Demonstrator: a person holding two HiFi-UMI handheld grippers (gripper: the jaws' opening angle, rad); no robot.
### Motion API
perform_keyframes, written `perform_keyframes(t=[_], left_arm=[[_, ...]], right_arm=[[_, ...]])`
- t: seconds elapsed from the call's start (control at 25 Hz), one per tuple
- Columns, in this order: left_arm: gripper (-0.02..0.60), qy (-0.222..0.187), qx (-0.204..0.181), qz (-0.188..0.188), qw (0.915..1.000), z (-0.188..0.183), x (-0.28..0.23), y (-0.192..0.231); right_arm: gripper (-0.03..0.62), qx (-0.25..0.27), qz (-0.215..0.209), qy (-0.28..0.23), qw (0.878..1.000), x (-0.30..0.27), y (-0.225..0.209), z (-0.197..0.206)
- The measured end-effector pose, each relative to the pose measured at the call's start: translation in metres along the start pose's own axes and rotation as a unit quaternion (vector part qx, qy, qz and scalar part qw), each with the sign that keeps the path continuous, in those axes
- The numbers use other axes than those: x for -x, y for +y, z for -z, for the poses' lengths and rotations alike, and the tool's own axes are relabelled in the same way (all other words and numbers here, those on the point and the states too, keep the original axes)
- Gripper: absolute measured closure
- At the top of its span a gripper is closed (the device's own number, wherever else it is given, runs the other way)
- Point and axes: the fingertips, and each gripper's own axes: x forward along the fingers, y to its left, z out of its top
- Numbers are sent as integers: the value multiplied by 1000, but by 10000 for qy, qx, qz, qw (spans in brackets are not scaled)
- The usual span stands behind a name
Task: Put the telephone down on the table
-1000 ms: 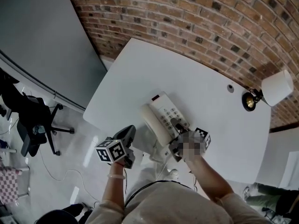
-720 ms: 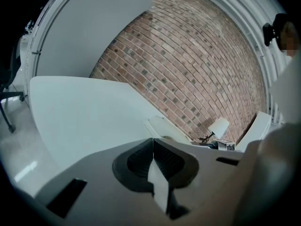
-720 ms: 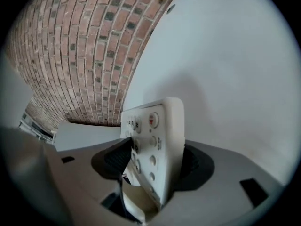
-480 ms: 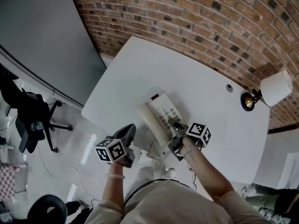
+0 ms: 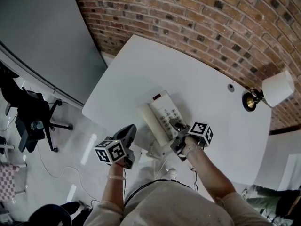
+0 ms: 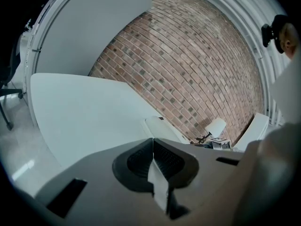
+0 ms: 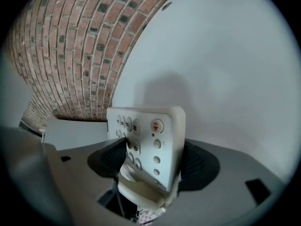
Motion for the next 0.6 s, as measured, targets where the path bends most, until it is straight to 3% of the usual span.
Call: perform_keyframes(t=[0.6], left_arm=[[575,17,77,-80,9999,8,10,4]], right_arm=[[250,456,1,814,9956,2,-3,7]])
